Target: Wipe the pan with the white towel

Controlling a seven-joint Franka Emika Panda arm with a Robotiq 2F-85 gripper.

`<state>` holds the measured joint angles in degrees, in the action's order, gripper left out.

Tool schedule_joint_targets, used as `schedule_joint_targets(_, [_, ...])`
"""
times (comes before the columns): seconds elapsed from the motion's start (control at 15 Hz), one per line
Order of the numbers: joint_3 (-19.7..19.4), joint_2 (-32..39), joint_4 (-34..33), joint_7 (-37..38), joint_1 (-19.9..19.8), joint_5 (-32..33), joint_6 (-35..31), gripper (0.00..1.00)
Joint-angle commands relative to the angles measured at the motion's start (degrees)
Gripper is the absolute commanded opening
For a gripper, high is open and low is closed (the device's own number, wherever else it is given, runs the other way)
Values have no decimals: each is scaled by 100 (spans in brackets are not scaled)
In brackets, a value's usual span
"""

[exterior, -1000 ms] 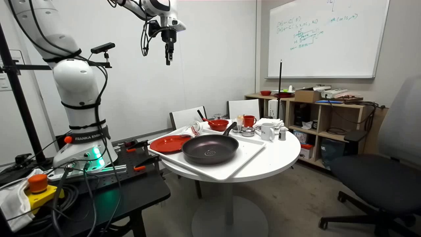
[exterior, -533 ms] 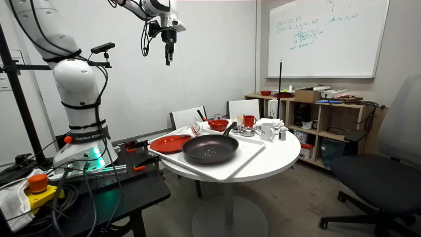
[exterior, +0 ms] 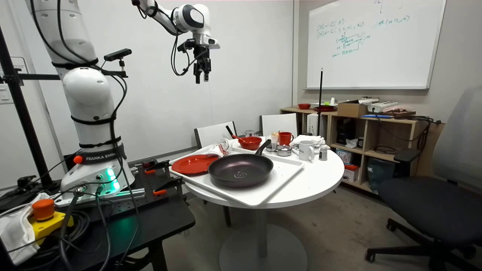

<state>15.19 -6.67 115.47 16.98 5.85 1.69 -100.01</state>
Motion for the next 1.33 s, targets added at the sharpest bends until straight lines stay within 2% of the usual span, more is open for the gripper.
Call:
schedule_joint_targets(0.0, [-158,802,-521,-816,208,-22,-267,100])
schedule_joint_targets(0.4, [-215,1747,-1002,-2243,315,-64,-931,100])
schedule_joint_targets(0.6, [-198,2190,-1235,-2658,373,-3,-1225,100])
schedule_joint_targets(0.87, [-204,2738,-1394,-2896,440,45,-1681,100])
schedule_joint_targets(1.27, [-188,3158,-1015,-2765,463,-121,-2839,100])
